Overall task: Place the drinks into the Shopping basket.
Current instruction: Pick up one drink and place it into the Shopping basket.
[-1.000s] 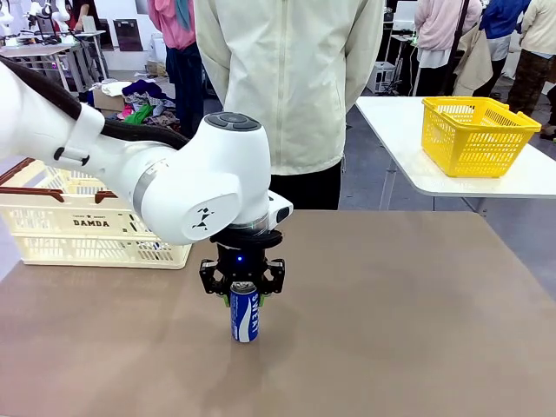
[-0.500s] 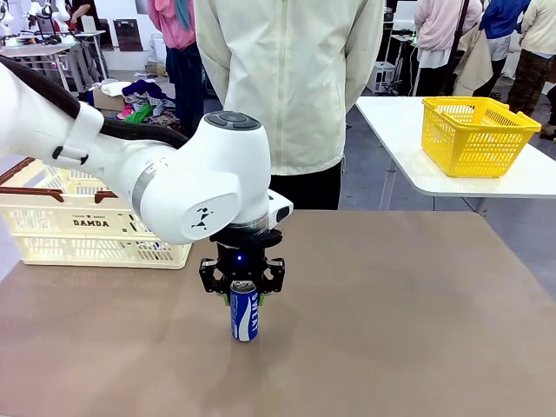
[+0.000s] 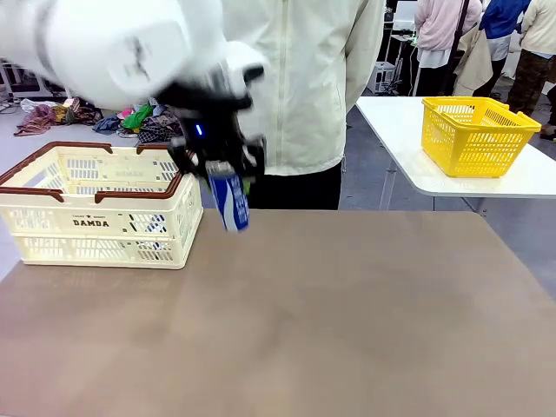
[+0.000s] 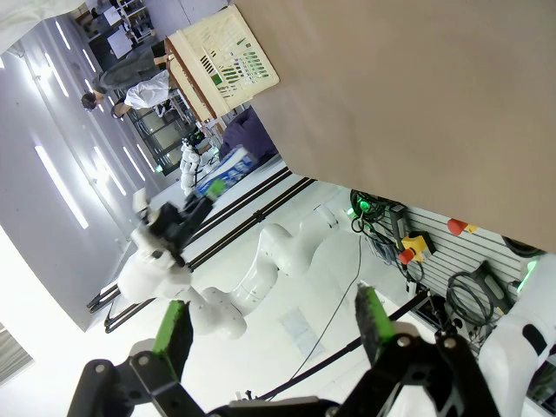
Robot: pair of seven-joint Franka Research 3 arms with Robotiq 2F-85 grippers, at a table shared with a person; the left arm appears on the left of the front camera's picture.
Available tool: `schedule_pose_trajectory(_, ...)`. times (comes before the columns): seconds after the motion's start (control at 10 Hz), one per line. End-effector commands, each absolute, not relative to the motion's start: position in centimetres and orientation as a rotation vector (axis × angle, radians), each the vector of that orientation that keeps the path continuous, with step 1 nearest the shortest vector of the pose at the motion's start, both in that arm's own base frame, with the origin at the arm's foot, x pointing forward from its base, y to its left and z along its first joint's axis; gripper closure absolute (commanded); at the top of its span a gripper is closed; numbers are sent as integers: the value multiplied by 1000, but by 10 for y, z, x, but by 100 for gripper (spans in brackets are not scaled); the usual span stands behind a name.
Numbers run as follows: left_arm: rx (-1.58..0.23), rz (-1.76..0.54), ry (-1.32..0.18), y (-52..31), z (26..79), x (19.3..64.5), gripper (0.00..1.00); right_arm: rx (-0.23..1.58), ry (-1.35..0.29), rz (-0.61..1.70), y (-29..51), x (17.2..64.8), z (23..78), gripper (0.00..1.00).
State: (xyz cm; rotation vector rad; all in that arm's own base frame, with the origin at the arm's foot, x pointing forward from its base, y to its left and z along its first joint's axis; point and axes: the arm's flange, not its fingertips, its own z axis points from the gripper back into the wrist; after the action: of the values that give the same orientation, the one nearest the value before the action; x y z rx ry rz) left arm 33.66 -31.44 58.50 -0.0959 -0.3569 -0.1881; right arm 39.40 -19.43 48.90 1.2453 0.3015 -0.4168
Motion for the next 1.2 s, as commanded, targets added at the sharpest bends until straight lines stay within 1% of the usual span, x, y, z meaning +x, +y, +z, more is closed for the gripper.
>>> schedule_pose_trajectory(0.0,-181,-311,-327,-316,597,330,100,1228,310,-433,-193,392,492,0)
schedule_pose_trajectory(0.1,-96,-188,-357,-314,585,337,100,1228,310,-433,-193,392,492,0)
schedule_pose_trajectory(0.5,-96,-188,-357,-314,585,337,100,1228,310,-433,-193,392,492,0)
schedule_pose_trajectory(0.6,-101,-211,-327,-315,580,338,100,1228,310,-433,-193,392,492,0)
schedule_pose_trajectory(0.7,-151,-278,-231,-325,570,348,100,1228,310,-433,-193,392,492,0)
schedule_pose_trajectory(0.8,-152,-229,-229,-301,573,372,100,1228,310,-433,-193,392,492,0)
schedule_pose_trajectory(0.9,-143,-139,-274,-259,583,394,100,1228,310,-433,-193,392,492,0)
schedule_pose_trajectory(1.0,-147,-90,-287,-204,595,422,100,1228,310,-433,-193,392,492,0)
schedule_pose_trajectory(1.1,-187,-35,-301,-162,604,441,100,1228,310,-433,-193,392,492,0)
